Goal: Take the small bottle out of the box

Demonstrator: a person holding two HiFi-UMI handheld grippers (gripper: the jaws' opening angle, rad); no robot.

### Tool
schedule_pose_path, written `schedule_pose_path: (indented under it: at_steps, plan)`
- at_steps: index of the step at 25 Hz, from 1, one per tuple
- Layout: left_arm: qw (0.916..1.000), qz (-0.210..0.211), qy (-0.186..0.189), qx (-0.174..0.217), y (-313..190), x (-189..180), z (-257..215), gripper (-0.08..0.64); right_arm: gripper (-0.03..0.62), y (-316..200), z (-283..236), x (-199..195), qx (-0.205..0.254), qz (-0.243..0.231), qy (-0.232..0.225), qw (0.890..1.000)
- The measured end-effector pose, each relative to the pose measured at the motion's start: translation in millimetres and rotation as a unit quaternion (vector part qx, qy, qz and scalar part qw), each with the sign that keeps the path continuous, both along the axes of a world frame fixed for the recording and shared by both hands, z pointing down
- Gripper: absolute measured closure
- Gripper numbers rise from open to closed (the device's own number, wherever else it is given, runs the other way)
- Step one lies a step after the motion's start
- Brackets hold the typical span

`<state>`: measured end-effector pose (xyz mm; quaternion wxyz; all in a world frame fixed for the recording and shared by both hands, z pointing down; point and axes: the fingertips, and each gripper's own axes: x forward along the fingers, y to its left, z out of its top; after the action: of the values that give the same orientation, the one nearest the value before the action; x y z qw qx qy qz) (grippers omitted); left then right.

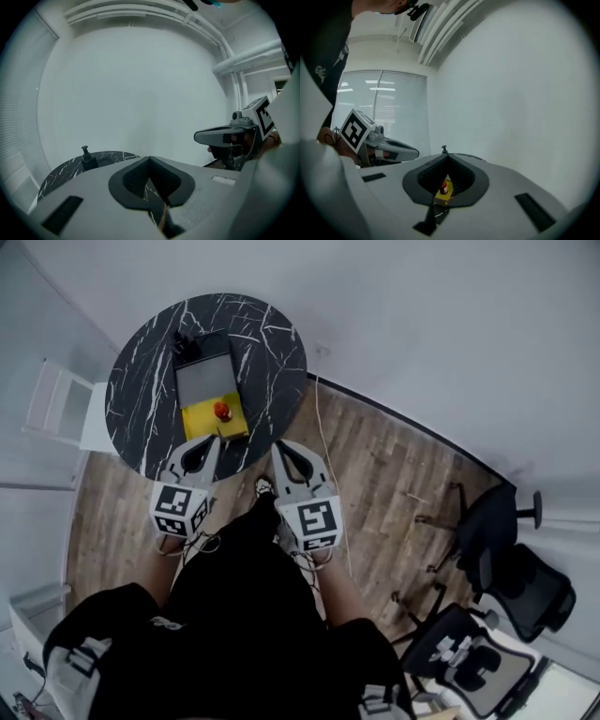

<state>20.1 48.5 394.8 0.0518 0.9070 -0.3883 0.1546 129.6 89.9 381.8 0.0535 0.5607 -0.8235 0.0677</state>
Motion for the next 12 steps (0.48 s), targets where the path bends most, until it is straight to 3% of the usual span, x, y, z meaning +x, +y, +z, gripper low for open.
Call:
schedule_pose_path:
  at_steps: [6,12]
  plan:
    - [0.9989,-0.043,-0.009,-0.019,-78,-13,19,0.561,0.597,-73,11,-13,-0.017,-0.098,0.046,0.994]
    - [0.9947,-0.081,-0.017,-0.062,-133,-29,46,0.561,0.597,-127,41,-38,-0.077,-0.169,0.046,0.982]
